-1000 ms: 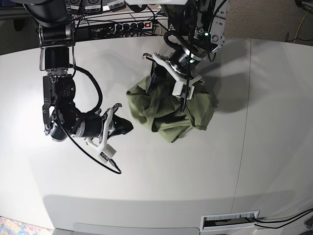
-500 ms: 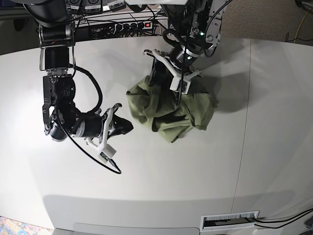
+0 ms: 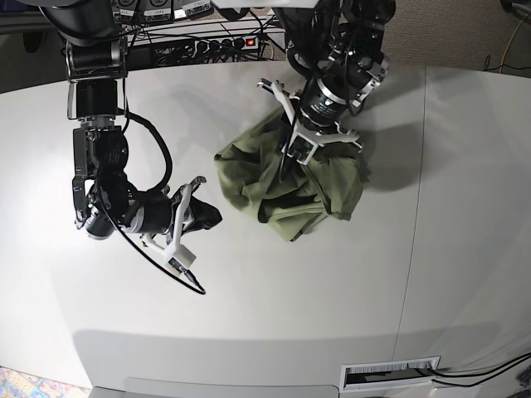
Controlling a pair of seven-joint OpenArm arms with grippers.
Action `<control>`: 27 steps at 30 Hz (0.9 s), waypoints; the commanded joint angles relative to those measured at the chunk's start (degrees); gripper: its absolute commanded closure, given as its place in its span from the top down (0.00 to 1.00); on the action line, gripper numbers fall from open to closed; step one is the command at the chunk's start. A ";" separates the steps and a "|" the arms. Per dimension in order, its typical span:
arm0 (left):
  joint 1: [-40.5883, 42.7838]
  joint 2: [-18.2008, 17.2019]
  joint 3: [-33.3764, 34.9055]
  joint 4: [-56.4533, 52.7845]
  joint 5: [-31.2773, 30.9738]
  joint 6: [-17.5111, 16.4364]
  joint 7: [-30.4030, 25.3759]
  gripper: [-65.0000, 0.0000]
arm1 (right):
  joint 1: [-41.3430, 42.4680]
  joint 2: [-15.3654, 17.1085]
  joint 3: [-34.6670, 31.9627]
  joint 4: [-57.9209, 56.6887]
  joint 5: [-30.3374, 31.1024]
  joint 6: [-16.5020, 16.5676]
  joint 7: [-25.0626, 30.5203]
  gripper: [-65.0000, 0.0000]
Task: Fold the T-shirt properly
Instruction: 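Lift the shirt with the left gripper and shake it loose, then lower the shirt onto the table and regrasp it with the left gripper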
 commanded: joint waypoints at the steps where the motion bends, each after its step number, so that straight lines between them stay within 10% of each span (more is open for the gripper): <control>1: 0.68 -1.05 0.17 1.81 1.11 -0.07 -0.74 0.00 | 1.57 0.52 0.37 0.85 1.03 0.08 1.29 0.00; 13: 8.07 -12.31 0.17 12.70 11.89 1.07 -0.61 0.00 | 1.57 0.50 0.37 0.85 1.01 0.08 1.53 0.00; 27: 16.76 -19.32 0.17 18.78 8.66 0.76 1.79 0.00 | 1.57 0.48 0.37 0.85 1.03 0.08 1.55 0.00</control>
